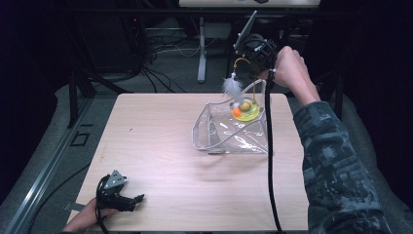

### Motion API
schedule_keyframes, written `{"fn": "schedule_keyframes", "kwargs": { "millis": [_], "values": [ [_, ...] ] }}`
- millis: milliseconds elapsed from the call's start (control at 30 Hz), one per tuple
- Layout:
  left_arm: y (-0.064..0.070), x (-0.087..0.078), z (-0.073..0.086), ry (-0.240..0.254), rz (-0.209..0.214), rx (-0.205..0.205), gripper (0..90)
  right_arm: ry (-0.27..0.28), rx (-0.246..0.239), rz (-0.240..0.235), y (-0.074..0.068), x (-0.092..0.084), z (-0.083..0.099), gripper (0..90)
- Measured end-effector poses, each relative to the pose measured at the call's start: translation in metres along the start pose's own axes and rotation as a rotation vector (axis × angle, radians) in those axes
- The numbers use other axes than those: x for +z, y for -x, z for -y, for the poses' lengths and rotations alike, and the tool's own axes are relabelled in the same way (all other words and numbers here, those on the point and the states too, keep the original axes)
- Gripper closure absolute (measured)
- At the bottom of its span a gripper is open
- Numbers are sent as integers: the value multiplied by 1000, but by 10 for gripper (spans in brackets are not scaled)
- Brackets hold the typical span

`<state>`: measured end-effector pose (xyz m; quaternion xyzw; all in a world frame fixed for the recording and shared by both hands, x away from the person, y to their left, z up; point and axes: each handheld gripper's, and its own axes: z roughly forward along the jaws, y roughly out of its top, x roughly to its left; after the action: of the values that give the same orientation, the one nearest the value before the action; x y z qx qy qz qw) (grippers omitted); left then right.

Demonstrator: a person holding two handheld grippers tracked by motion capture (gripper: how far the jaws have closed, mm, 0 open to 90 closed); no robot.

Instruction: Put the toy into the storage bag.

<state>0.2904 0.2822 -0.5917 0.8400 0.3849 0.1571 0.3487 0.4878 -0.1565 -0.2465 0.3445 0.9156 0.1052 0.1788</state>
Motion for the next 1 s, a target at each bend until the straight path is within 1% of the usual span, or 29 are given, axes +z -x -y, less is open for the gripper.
{"fn": "schedule_keyframes", "kwargs": {
  "millis": [200,233,300,333,367,400,500,533,600,633,667,700,767,800,867,1000],
  "values": [
    [0,0,0,0,0,1,0,-22,11,-10,0,17,2,877],
    [0,0,0,0,0,2,0,-21,10,-11,0,20,3,877],
    [0,0,0,0,0,2,0,-42,3,-13,-1,25,5,878],
    [0,0,0,0,0,2,0,-42,3,-13,-1,25,5,878],
    [0,0,0,0,0,1,0,-47,5,-21,-2,31,8,877],
    [0,0,0,0,0,2,0,-44,9,-20,-2,33,9,877],
    [0,0,0,0,0,0,0,-52,14,-30,-2,38,13,877],
    [0,0,0,0,0,1,0,-45,17,-34,-2,40,15,877],
    [0,0,0,0,0,1,0,-57,14,-36,-1,43,18,877],
    [0,0,0,0,0,0,0,-52,24,-46,-1,46,21,877],
    [0,0,0,0,0,2,0,-63,17,-47,-1,47,22,877],
    [0,0,0,0,0,1,0,-54,22,-52,-1,49,24,877],
    [0,0,0,-1,0,3,0,-73,26,-60,-1,54,28,878],
    [0,0,0,0,0,-1,0,-63,31,-64,-1,57,30,878],
    [0,0,0,0,0,-1,0,-78,26,-68,-1,61,34,878],
    [0,0,0,0,-1,1,0,-89,28,-81,-2,68,40,878]
  ]
}}
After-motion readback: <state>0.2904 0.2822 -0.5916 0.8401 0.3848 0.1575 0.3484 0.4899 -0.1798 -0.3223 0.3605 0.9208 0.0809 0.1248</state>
